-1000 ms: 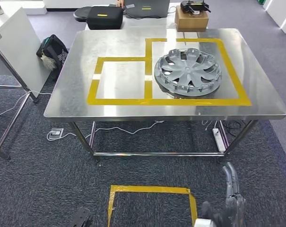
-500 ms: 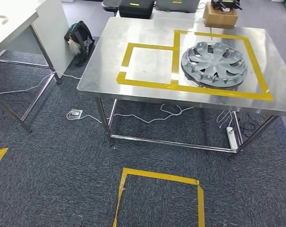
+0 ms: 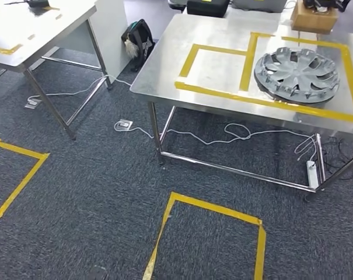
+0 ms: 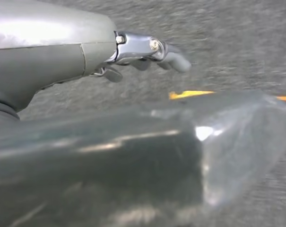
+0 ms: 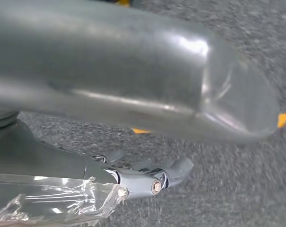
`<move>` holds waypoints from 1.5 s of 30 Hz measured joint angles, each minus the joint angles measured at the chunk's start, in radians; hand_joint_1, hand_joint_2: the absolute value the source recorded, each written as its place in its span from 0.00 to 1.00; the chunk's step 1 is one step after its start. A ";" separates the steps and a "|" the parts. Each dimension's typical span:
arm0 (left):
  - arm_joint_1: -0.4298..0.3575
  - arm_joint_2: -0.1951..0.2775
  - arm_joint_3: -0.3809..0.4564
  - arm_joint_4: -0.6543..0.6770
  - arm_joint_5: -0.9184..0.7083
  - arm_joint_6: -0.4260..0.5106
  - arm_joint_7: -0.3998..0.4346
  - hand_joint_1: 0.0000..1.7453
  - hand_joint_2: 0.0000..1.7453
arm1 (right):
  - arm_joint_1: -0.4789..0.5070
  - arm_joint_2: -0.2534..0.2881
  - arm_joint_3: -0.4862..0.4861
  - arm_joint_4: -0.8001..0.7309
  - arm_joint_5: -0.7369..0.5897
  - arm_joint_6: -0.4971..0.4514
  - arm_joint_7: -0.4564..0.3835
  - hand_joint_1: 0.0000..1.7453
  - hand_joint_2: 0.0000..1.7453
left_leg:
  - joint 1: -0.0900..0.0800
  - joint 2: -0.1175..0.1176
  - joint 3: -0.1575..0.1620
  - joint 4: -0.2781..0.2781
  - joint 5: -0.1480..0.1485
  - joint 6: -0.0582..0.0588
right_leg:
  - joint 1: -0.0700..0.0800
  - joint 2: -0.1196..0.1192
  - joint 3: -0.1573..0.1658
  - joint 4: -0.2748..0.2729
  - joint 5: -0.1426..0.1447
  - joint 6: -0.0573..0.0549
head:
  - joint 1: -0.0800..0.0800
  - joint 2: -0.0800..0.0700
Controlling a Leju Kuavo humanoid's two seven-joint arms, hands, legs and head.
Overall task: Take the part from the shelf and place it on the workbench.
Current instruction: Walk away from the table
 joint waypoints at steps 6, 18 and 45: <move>-0.004 -0.001 0.002 0.000 0.000 0.000 -0.002 0.00 0.00 | -0.001 0.000 -0.005 0.008 0.004 -0.001 0.002 0.00 0.00 | 0.023 0.052 0.023 0.206 -0.076 -0.032 | -0.002 -0.093 -0.078 0.014 0.059 0.008 | -0.009 0.000; 0.000 -0.004 0.006 0.000 -0.024 0.016 -0.025 0.00 0.00 | -0.003 -0.002 -0.019 0.016 0.038 0.030 0.009 0.00 0.00 | 0.012 0.052 0.141 -0.085 -0.010 0.038 | -0.009 -0.025 -0.197 0.294 -0.100 0.061 | -0.007 0.000; 0.012 -0.003 0.006 0.000 -0.053 -0.064 -0.057 0.00 0.00 | -0.021 -0.013 -0.029 0.025 0.119 0.041 0.002 0.00 0.00 | 0.010 0.092 0.164 -0.073 -0.047 0.028 | -0.006 -0.103 -0.092 0.083 0.008 0.056 | -0.022 0.000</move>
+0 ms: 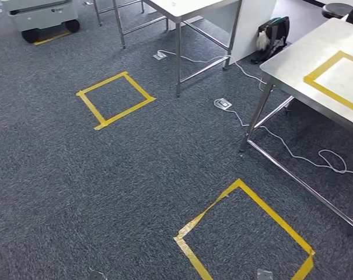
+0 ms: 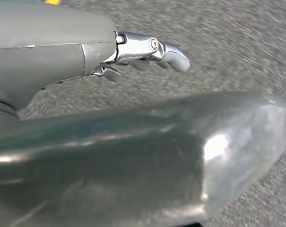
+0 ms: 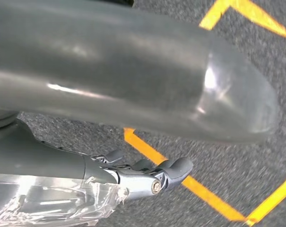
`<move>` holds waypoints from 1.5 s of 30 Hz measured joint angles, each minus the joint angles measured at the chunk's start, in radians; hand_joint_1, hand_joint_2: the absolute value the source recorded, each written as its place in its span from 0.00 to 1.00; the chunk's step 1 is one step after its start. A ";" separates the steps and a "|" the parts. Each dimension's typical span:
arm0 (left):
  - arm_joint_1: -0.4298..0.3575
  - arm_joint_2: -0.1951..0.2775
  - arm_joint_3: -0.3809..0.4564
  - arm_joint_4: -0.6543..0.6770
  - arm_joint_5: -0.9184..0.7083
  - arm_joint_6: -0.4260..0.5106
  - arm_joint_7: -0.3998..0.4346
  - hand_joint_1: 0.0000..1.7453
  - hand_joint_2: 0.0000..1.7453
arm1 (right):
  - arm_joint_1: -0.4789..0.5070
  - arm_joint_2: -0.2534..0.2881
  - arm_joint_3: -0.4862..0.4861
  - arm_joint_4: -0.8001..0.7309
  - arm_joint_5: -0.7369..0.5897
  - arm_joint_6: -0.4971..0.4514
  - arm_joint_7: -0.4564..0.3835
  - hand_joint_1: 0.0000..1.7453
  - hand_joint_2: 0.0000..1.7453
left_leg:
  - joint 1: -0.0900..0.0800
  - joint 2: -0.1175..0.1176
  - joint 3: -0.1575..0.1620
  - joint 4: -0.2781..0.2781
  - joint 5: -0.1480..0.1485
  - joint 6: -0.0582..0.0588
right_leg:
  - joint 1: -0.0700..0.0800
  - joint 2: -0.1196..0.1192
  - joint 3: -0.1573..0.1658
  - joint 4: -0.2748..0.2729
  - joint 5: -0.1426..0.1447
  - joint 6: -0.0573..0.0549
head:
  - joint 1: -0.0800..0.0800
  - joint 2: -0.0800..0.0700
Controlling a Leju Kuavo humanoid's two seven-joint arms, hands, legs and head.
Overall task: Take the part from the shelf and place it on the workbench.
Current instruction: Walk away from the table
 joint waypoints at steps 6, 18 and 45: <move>0.002 -0.001 0.000 0.000 -0.001 0.000 -0.001 0.00 0.00 | 0.005 -0.003 -0.001 0.005 0.000 0.000 0.000 0.00 0.00 | -0.013 -0.081 -0.036 0.003 0.034 0.018 | 0.006 0.087 -0.073 0.216 -0.098 -0.009 | 0.002 0.000; 0.002 -0.002 0.001 0.000 -0.003 0.000 -0.002 0.00 0.00 | 0.007 -0.005 -0.008 0.007 0.003 0.000 -0.001 0.00 0.00 | -0.006 -0.059 -0.167 0.221 -0.068 -0.035 | 0.002 0.078 0.071 -0.072 0.011 -0.049 | -0.011 0.000; 0.008 -0.002 0.011 0.000 -0.024 0.013 -0.002 0.00 0.00 | 0.001 -0.008 -0.027 0.015 0.031 0.006 -0.009 0.00 0.00 | 0.002 -0.159 -0.085 0.033 0.044 -0.032 | -0.008 0.142 0.055 -0.037 -0.010 -0.028 | -0.007 0.000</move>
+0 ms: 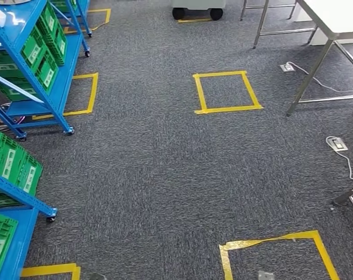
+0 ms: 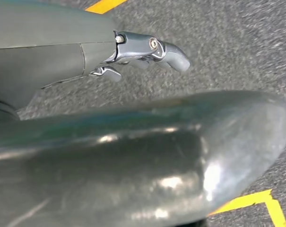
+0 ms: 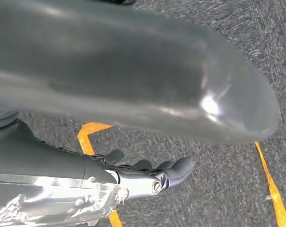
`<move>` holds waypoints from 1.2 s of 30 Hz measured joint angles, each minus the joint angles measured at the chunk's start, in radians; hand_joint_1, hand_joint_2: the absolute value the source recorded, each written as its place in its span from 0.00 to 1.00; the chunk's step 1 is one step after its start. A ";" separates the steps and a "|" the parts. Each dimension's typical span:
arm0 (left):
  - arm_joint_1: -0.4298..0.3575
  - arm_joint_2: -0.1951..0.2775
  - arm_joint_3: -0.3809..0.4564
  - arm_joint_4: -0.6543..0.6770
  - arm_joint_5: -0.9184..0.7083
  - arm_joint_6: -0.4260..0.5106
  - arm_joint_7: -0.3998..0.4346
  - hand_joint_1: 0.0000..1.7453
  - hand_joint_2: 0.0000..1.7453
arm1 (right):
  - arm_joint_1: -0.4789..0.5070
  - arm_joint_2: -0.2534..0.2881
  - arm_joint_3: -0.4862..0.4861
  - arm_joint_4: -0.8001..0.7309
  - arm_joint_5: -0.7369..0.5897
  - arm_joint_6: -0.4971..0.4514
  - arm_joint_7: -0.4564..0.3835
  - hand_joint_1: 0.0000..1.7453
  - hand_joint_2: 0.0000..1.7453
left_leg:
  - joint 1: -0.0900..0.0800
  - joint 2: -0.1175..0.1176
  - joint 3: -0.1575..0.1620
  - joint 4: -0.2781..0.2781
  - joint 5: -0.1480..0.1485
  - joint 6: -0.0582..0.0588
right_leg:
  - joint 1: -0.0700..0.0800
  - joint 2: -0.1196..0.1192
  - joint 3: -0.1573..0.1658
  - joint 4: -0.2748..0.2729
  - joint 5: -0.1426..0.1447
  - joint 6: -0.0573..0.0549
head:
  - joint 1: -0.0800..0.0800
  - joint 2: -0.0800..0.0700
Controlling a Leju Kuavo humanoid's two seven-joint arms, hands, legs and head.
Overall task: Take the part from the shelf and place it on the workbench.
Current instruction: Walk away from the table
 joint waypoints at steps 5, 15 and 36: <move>-0.004 0.000 0.001 0.000 -0.003 0.000 0.000 0.00 0.00 | 0.004 0.000 -0.005 0.000 0.003 0.000 -0.001 0.00 0.00 | -0.002 0.106 -0.122 0.265 -0.132 -0.017 | 0.005 -0.082 -0.001 -0.006 0.003 -0.013 | -0.006 0.000; -0.006 0.000 0.002 0.000 -0.010 0.003 -0.001 0.00 0.00 | -0.004 -0.001 -0.014 0.000 0.015 0.004 -0.001 0.00 0.00 | -0.009 0.161 0.027 -0.001 -0.023 0.020 | 0.015 -0.169 0.006 0.009 -0.026 0.018 | -0.003 0.000; -0.004 0.001 0.005 0.000 -0.022 0.006 -0.002 0.00 0.00 | 0.002 -0.002 -0.021 0.002 0.038 0.011 0.001 0.00 0.00 | 0.000 0.108 -0.129 0.283 -0.139 -0.018 | 0.006 -0.084 -0.023 0.002 0.012 -0.021 | 0.001 0.000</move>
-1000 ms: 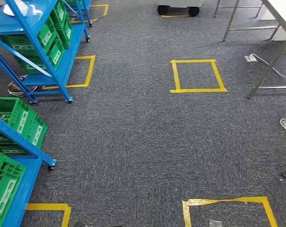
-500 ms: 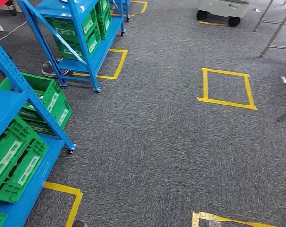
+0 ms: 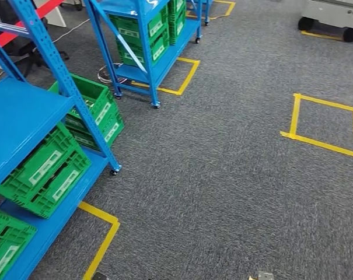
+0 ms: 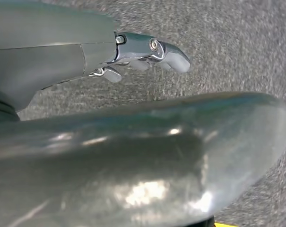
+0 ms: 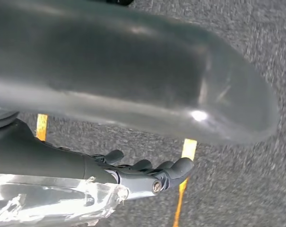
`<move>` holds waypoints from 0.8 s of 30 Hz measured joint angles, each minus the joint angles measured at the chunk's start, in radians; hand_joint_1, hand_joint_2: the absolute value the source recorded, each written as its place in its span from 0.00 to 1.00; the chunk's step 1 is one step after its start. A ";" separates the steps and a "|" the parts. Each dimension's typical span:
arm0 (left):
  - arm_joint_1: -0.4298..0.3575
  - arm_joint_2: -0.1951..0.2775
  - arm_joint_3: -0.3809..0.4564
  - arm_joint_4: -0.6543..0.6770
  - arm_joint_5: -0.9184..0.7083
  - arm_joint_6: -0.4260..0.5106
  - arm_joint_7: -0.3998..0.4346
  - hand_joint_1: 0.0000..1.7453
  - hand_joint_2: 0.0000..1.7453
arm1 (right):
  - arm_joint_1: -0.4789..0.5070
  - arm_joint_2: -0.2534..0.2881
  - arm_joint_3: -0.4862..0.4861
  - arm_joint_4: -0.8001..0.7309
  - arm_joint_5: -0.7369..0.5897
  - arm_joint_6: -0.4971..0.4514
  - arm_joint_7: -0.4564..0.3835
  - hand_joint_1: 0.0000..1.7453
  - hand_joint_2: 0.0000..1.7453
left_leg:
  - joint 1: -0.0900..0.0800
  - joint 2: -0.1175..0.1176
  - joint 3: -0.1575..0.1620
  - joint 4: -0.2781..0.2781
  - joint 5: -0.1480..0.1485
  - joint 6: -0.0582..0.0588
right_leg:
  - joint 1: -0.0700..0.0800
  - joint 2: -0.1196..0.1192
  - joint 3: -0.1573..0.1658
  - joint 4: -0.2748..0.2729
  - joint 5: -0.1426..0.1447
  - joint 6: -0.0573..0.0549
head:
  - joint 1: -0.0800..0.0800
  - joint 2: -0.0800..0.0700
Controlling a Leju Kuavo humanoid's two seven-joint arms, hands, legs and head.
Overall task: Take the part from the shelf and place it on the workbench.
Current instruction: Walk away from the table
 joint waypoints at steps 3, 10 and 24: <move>0.003 0.000 0.000 0.000 -0.002 0.000 0.000 0.00 0.00 | -0.003 0.000 -0.001 0.000 0.002 0.001 0.000 0.00 0.00 | 0.003 0.028 0.071 -0.122 0.077 -0.002 | -0.001 -0.039 0.004 0.000 -0.004 0.004 | 0.000 0.000; 0.002 0.000 0.001 0.000 -0.003 0.002 0.000 0.00 0.00 | -0.007 0.000 -0.001 0.000 0.002 0.002 0.000 0.00 0.00 | -0.003 0.051 0.156 -0.294 0.126 0.036 | 0.006 -0.071 0.016 0.009 -0.029 0.039 | 0.005 0.000; 0.004 -0.004 0.003 0.000 -0.003 0.005 0.000 0.00 0.00 | -0.004 0.000 -0.010 0.001 0.001 0.004 -0.001 0.00 0.00 | 0.007 -0.124 0.148 -0.294 0.133 0.023 | -0.003 0.101 -0.014 0.008 0.007 0.024 | 0.014 0.000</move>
